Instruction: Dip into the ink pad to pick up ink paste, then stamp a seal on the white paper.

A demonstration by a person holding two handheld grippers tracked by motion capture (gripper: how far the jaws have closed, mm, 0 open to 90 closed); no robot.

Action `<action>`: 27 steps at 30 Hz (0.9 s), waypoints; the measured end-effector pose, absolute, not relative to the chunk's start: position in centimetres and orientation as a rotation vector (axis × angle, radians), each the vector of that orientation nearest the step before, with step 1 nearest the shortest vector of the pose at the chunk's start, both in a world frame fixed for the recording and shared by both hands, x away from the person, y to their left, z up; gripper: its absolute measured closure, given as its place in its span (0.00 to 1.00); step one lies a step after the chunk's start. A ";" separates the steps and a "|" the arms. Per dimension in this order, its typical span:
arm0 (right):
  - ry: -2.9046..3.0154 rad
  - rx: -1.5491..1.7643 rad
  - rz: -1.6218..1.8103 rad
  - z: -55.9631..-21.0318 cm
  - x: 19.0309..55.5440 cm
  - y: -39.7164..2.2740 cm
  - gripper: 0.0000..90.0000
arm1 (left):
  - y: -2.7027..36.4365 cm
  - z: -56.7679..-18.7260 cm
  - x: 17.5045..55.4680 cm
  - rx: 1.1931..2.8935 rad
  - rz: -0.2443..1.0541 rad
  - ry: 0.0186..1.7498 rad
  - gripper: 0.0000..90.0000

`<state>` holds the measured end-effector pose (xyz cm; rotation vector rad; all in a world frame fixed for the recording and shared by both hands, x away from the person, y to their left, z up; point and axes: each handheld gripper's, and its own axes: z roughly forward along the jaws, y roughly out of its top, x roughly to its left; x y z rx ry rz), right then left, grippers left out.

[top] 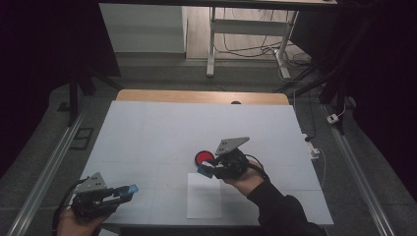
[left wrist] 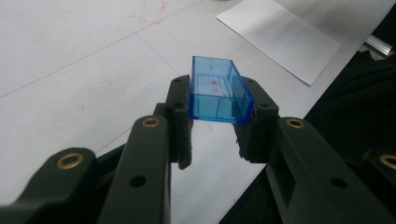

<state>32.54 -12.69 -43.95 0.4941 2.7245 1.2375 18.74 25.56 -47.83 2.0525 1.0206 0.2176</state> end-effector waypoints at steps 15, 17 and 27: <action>2.741 0.476 1.247 -43.9 30.8 -13.3 0.78 | 25.5 -47.8 18.7 2.053 0.218 1.021 0.76; 2.742 0.473 1.251 -43.9 30.6 -13.3 0.78 | 25.6 -47.8 18.8 2.052 0.217 1.021 0.76; 2.753 0.462 1.236 -44.2 30.1 -13.3 0.79 | 25.5 -47.8 18.8 2.053 0.217 1.021 0.76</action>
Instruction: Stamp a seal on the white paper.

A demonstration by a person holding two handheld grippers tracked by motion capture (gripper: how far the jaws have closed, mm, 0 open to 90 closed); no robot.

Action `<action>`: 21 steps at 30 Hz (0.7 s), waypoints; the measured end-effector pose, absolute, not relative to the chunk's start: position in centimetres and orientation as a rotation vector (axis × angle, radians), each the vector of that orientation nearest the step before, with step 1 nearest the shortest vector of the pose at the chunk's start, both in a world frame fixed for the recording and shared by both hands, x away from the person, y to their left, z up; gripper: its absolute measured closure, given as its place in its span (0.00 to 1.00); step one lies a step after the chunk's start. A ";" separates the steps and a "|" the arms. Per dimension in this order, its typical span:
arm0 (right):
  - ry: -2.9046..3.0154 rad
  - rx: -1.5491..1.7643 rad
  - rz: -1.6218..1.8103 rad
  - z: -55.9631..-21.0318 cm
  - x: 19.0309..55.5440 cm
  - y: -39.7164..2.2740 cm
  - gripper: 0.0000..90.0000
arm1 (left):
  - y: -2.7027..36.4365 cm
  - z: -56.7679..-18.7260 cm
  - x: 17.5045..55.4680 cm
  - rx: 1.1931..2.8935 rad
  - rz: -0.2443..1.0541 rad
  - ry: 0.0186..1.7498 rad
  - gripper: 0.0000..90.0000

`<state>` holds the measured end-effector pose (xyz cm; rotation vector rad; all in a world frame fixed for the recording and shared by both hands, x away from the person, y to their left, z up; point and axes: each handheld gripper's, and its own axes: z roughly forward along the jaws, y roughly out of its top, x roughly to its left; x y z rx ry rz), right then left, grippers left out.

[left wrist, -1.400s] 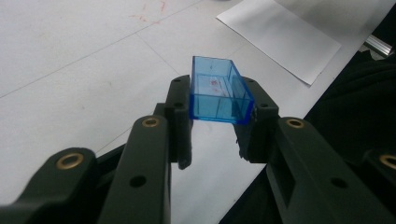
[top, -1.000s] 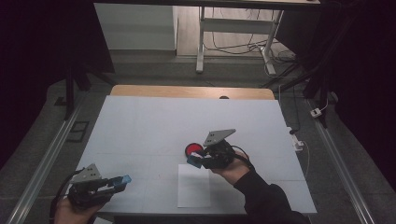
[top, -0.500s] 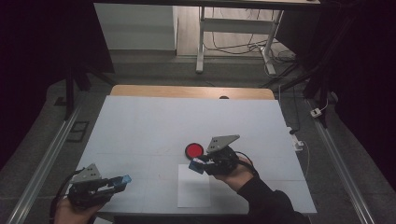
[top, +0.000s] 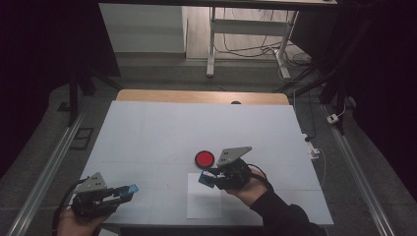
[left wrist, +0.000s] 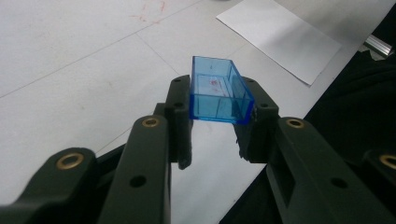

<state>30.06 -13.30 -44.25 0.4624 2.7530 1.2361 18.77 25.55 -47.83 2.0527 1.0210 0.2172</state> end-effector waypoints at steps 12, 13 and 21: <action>2.784 0.421 1.167 -45.3 29.9 -13.0 0.79 | 25.6 -47.8 18.8 2.054 0.208 1.020 0.76; 2.784 0.417 1.166 -45.4 29.9 -12.9 0.79 | 25.6 -47.8 18.8 2.054 0.207 1.019 0.76; 2.810 0.404 1.127 -46.5 30.1 -12.4 0.79 | 25.6 -47.9 18.9 2.047 0.198 1.024 0.76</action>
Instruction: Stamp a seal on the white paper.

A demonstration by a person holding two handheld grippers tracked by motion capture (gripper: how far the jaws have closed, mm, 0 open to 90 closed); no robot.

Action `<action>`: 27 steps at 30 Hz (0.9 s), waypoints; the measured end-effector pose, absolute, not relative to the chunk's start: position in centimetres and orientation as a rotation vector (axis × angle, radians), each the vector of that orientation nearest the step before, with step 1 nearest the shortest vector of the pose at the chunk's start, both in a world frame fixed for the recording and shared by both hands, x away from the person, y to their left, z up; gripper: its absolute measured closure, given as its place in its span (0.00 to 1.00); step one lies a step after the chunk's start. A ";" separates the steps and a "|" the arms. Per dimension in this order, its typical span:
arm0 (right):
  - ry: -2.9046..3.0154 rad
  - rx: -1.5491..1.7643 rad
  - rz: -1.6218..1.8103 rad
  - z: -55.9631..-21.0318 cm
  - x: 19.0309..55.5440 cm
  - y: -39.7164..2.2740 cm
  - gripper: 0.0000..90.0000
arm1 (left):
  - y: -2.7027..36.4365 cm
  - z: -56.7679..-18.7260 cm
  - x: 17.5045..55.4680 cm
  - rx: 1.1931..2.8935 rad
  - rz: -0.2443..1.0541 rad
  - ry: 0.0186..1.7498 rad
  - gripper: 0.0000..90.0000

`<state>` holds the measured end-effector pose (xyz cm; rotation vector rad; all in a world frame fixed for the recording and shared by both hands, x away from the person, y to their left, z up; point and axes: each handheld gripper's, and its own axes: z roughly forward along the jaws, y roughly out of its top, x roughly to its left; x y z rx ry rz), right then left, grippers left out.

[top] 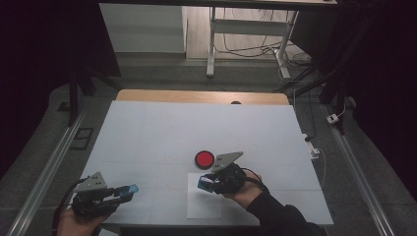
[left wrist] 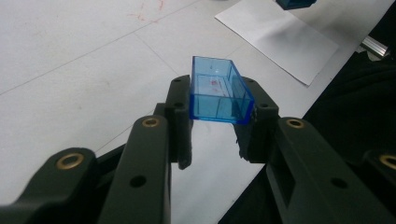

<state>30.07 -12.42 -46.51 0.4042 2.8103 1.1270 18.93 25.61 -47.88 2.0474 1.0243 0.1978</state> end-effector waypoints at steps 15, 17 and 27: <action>2.845 0.385 1.055 -48.5 30.4 -11.4 0.79 | 25.6 -47.9 19.0 2.046 0.189 1.026 0.76; 2.841 0.388 1.054 -48.7 30.4 -11.3 0.79 | 25.6 -47.9 19.0 2.047 0.190 1.025 0.76; 2.851 0.383 1.024 -49.4 30.5 -11.3 0.79 | 25.6 -47.9 19.1 2.048 0.190 1.023 0.76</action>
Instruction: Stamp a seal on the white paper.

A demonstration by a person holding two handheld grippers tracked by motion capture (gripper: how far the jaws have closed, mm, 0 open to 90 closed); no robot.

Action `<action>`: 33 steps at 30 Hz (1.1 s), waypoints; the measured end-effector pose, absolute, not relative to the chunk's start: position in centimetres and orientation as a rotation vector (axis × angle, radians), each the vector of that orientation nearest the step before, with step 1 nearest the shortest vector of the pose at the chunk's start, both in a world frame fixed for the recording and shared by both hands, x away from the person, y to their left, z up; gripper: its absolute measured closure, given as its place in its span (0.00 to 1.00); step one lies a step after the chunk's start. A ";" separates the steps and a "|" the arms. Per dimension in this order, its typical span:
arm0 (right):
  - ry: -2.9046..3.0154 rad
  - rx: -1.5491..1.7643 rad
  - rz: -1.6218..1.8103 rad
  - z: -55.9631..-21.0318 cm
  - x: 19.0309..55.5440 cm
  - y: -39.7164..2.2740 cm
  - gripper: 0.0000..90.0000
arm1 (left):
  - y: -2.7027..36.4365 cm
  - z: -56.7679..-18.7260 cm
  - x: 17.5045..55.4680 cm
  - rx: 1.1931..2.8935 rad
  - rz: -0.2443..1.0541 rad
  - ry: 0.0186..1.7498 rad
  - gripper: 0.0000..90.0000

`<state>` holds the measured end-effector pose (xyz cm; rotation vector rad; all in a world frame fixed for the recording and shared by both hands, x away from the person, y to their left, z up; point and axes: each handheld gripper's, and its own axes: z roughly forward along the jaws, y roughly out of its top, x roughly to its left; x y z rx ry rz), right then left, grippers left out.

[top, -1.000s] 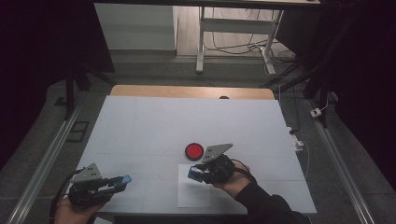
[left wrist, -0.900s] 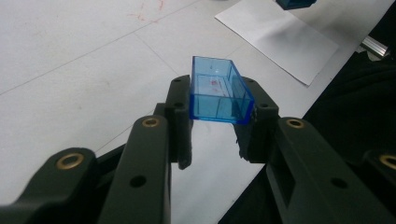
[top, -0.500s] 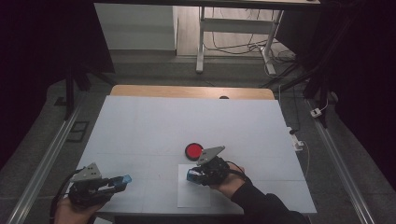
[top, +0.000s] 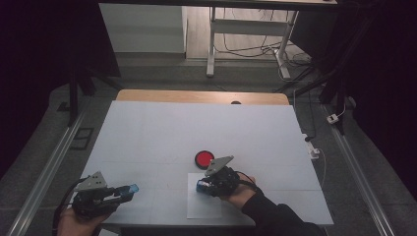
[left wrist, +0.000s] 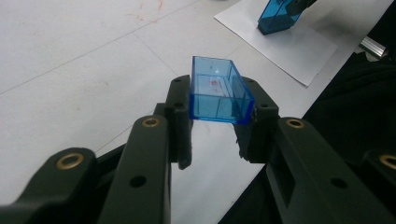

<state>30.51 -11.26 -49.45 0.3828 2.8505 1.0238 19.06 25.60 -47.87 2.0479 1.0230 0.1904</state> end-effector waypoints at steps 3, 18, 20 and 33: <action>2.848 0.370 1.019 -49.5 30.5 -11.3 0.79 | 25.6 -47.9 19.1 2.046 0.190 1.025 0.76; 2.861 0.432 1.060 -49.8 30.7 -11.5 0.79 | 25.6 -47.9 19.1 2.052 0.191 1.026 0.76; 2.859 0.429 1.072 -49.8 30.8 -11.6 0.79 | 25.6 -47.9 19.0 2.052 0.192 1.025 0.76; 2.878 0.482 1.122 -50.0 31.2 -12.0 0.79 | 25.6 -47.9 19.0 2.053 0.191 1.024 0.76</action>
